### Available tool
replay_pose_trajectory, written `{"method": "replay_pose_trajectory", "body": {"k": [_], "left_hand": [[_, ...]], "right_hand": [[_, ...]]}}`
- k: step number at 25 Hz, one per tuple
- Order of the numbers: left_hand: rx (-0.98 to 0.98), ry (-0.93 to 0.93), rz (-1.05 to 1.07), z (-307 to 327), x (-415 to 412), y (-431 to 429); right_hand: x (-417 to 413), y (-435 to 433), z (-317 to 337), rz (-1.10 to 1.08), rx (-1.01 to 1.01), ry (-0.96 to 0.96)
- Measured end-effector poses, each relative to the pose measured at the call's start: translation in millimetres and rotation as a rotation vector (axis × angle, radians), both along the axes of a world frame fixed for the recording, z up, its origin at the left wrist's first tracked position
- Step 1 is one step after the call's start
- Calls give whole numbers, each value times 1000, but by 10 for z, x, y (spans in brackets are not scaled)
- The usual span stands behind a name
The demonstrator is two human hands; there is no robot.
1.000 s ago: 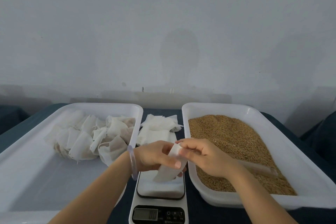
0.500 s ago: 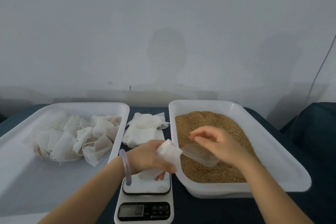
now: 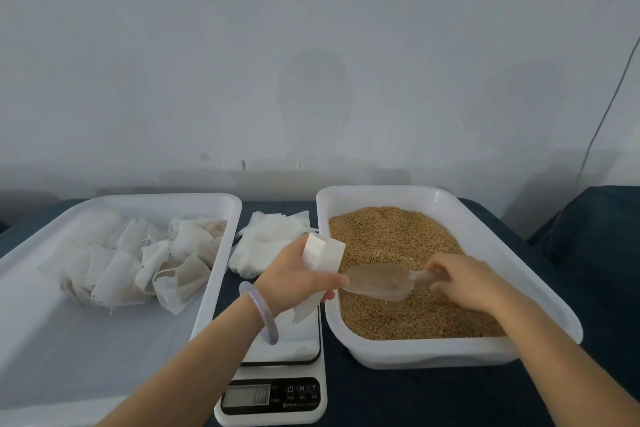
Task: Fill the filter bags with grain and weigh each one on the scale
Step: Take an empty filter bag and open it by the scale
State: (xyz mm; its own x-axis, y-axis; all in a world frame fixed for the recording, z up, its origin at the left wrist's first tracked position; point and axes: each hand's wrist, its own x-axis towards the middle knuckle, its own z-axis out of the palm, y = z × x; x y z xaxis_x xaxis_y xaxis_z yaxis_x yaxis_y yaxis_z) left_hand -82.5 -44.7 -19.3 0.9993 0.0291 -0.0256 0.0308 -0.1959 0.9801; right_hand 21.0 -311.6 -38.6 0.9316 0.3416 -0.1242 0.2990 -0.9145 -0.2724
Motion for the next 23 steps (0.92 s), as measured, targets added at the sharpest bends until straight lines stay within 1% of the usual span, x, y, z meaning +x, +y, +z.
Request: {"method": "replay_pose_trajectory", "body": {"k": [2,4,5,7,9,12,13,16,17,18,21,23], "left_hand": [[18,-10,59,1,18,19],[61,-24,114,5,43,46],[99,-28,137,5,56,57],[177,-27,162,-2,69,74],[212,-28,163,-17,80,80],[248,-35,186,-45,88,103],[258,-38,194,-49,91,115],[275,-57,190,-45,93,126],[270,-69,182,-40,94,117],[266,-80,176,-35,101,102],[272,-112,141,-13,135,38],[284,-140,107,-2,164,-16]], "right_hand": [[13,-44,107,-31,-41,-160],[58,-81,192,-52,-227,-384],[74,-73,209,-57,-297,-462],[69,35,180,-56,-301,-513],[40,225,69,-39,-235,-472],[39,405,-83,-5,-221,-432],[54,388,-94,-14,-188,-390],[97,185,-95,-44,17,-100],[96,122,-87,-39,52,-38],[91,71,-76,-35,62,-21],[67,-33,-22,-45,23,-108],[47,-94,30,-61,41,-117]]}}
